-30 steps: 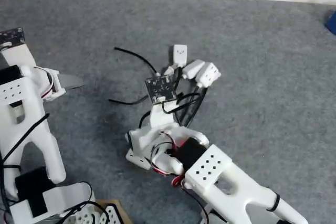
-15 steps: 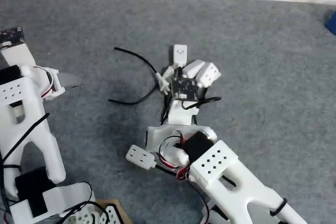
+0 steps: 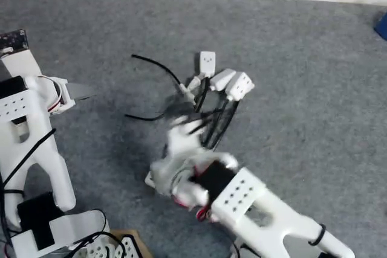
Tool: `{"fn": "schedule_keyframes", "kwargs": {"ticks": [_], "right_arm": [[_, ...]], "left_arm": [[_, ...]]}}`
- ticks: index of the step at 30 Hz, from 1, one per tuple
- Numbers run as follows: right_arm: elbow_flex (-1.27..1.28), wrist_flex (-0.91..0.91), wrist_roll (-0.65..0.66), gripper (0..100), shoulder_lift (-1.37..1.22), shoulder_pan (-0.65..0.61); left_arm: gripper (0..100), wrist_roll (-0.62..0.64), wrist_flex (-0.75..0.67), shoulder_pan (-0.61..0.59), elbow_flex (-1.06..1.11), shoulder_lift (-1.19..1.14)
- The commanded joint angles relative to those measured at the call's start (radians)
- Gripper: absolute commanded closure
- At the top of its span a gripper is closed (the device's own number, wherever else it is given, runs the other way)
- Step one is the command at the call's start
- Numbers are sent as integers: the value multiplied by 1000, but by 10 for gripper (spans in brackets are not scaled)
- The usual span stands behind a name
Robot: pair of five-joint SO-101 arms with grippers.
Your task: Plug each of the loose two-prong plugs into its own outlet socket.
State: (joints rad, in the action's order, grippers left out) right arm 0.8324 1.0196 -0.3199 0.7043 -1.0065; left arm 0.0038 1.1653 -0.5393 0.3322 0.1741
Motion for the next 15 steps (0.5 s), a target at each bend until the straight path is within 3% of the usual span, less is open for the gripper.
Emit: {"fn": "schedule_keyframes", "kwargs": {"ticks": [1,8,15], "right_arm": [[-41,27,535,993,15,-62],[12,-50,1099,991,2,-136],[-47,-53,1266,991,-93,-137]], "left_arm": [[564,9,-55,-48,-13,4],[564,9,-87,-53,-27,-91],[564,8,-89,-44,-120,-243]]}}
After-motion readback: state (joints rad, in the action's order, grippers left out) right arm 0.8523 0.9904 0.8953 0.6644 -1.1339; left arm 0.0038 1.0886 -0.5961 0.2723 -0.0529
